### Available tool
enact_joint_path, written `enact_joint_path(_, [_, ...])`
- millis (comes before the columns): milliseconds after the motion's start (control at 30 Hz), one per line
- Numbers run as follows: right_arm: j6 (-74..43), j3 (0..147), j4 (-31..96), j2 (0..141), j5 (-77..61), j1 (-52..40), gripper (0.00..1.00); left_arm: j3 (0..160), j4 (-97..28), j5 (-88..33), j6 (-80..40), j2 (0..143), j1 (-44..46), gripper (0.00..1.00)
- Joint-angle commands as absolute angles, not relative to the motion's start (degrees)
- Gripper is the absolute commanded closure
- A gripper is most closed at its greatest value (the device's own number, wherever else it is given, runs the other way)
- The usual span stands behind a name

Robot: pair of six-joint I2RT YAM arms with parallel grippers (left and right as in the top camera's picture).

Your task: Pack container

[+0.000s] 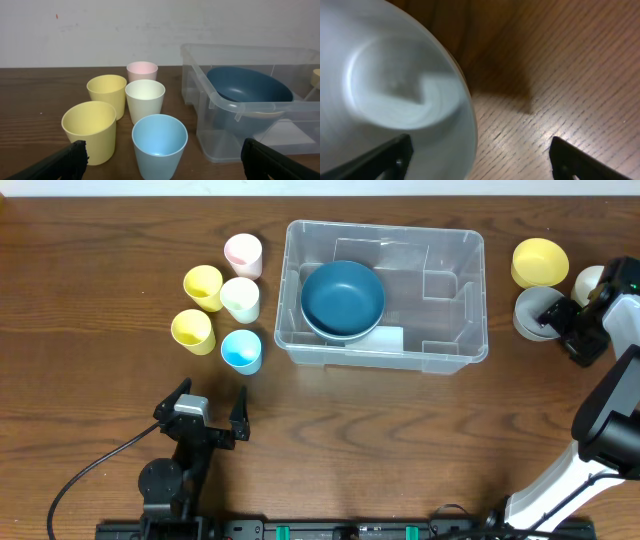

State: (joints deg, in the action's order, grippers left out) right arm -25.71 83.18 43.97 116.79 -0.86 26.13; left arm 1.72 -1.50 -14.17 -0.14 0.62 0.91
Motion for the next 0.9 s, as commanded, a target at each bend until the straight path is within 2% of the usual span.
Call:
enact_joint_path(0, [-26.4, 82.7, 43.9, 117.6, 0.2, 26.5, 0.26, 0.2, -2.7, -14.1, 0.2, 0.2, 0.7, 0.02])
enact_joint_path(67, [-26.7, 82.7, 44.2, 117.8, 0.3, 26.7, 0.35, 0.2, -2.7, -14.1, 0.2, 0.2, 0.7, 0.02])
enact_joint_path(233, [-27.7, 82.7, 46.0, 117.8, 1.2, 27.4, 0.66, 0.2, -2.7, -14.1, 0.2, 0.2, 0.7, 0.02])
enact_joint_path(433, [-28.3, 82.7, 49.0, 117.8, 1.5, 29.4, 0.86, 0.2, -2.7, -14.1, 0.2, 0.2, 0.7, 0.02])
enact_joint_path(500, [-28.3, 82.7, 50.1, 117.8, 1.5, 30.3, 0.99, 0.2, -2.7, -14.1, 0.2, 0.2, 0.7, 0.02])
enact_joint_path(700, [-28.2, 83.5, 54.5, 117.4, 1.5, 33.6, 0.99, 0.2, -2.7, -14.1, 0.2, 0.2, 0.7, 0.02])
enact_joint_path(867, [-28.1, 91.8, 63.6, 113.0, -0.8, 37.2, 0.99, 0.2, -2.7, -14.1, 0.2, 0.2, 0.7, 0.02])
